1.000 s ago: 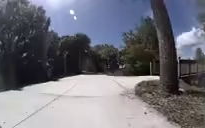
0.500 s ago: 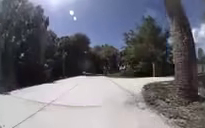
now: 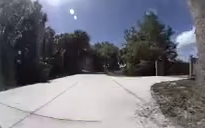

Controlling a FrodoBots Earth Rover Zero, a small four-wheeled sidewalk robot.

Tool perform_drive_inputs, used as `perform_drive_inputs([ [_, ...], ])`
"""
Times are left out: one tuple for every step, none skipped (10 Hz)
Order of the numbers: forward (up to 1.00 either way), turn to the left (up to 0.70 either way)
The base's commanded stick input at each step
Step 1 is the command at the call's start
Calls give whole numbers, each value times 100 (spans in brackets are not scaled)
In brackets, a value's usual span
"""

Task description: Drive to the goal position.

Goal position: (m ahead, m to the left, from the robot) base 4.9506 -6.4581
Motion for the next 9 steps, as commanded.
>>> perform_drive_inputs([
  [84, 0],
  [84, 0],
  [84, -12],
  [84, -29],
  [84, -34],
  [84, -34],
  [84, -34],
  [84, -34],
  [84, -34],
])
